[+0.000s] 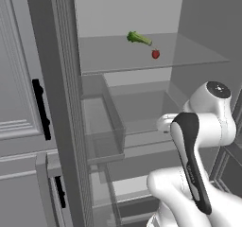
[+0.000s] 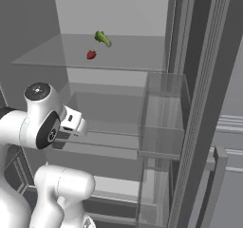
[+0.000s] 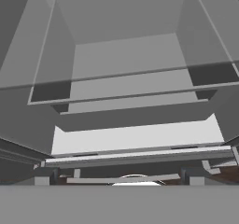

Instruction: Take the strawberry from the fridge and place it on top of the pancake, located on the dining counter.

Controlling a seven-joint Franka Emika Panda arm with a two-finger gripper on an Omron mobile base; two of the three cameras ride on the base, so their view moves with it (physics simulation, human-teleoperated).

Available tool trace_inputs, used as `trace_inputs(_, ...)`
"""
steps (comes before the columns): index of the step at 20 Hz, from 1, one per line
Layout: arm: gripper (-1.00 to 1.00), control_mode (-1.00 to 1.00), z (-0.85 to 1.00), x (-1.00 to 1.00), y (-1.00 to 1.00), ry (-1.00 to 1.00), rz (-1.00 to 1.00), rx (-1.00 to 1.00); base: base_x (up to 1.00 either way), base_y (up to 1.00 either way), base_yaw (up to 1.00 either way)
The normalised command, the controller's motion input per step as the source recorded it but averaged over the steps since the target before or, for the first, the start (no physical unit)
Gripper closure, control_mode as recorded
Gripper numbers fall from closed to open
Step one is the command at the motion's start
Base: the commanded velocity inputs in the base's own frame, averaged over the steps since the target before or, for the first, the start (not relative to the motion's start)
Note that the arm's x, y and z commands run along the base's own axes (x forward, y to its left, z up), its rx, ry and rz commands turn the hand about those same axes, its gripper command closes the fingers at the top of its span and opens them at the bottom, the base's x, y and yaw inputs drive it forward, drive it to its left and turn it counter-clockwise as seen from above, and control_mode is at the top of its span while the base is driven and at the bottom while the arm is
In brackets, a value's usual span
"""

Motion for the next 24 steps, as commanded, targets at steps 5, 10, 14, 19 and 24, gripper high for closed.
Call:
trace_inputs(5,-1.00,1.00,0.00,0.00,0.00,0.00,0.00,0.00,0.57,0.00,0.00)
trace_inputs(10,-1.00,1.00,0.00,0.00,0.00,0.00,0.00,0.00,0.49,0.00,0.00)
trace_inputs(14,-1.00,-1.00,0.04,0.02,0.00,0.00,0.00,0.00,0.13,0.00,0.00)
trace_inputs(19,-1.00,-1.00,0.55,0.00,0.00,-0.03,-0.06,0.00,0.00,0.00,0.00)
trace_inputs(24,-1.00,-1.00,0.84,0.00,0.03,0.00,-0.16,-0.01,0.00,0.00,0.00)
